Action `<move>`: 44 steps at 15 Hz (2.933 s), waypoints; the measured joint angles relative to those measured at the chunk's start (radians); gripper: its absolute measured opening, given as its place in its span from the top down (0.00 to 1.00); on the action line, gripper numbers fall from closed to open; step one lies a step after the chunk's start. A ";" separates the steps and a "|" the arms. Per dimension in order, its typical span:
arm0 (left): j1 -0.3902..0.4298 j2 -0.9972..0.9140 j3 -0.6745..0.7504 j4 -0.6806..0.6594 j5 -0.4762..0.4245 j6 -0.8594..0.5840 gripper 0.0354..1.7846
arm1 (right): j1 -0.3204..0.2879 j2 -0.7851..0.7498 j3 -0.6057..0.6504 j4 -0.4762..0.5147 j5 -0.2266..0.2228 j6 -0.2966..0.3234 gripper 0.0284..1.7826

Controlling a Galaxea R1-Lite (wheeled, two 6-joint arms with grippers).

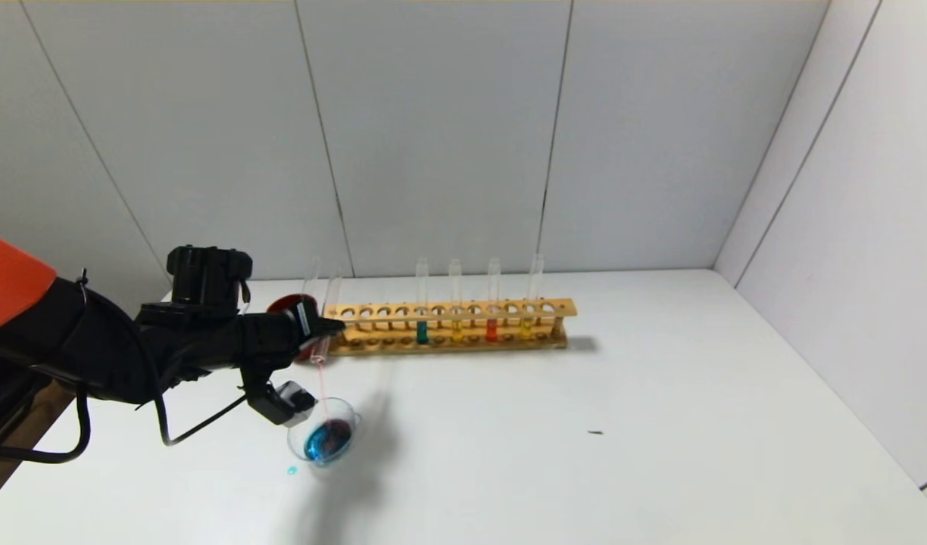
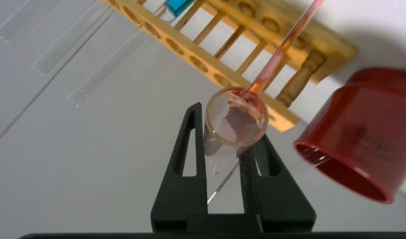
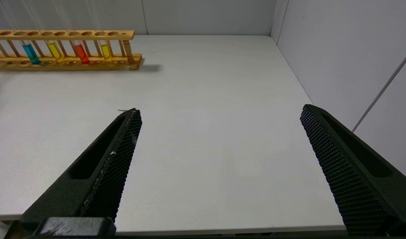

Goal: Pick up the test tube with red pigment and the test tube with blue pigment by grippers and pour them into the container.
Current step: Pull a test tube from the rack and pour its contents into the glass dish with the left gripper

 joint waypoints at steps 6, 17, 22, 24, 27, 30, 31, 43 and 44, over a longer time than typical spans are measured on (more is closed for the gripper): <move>0.000 -0.017 0.011 -0.007 -0.003 0.024 0.83 | 0.001 0.000 0.000 0.000 0.001 0.000 0.02; 0.000 -0.096 0.090 -0.051 -0.003 0.061 0.83 | 0.000 0.000 0.000 0.000 0.000 0.000 0.02; 0.000 -0.124 0.141 -0.090 0.000 0.063 0.83 | 0.000 0.000 0.000 0.000 0.001 0.000 0.02; -0.001 -0.127 0.146 -0.091 0.000 0.069 0.83 | 0.000 0.000 0.000 0.000 0.000 0.000 0.02; -0.003 -0.136 0.163 -0.091 0.000 0.082 0.83 | 0.000 0.000 0.000 0.000 0.000 0.000 0.02; -0.021 -0.147 0.177 -0.106 0.000 0.085 0.83 | 0.000 0.000 0.000 0.000 0.001 0.000 0.02; -0.024 -0.148 0.179 -0.121 0.000 0.088 0.83 | 0.001 0.000 0.000 0.000 0.001 0.000 0.02; -0.022 -0.151 0.193 -0.140 0.001 -0.019 0.83 | 0.001 0.000 0.000 0.000 0.000 0.000 0.02; -0.017 -0.151 0.189 -0.150 0.000 -0.071 0.83 | 0.000 0.000 0.000 0.000 0.000 0.000 0.02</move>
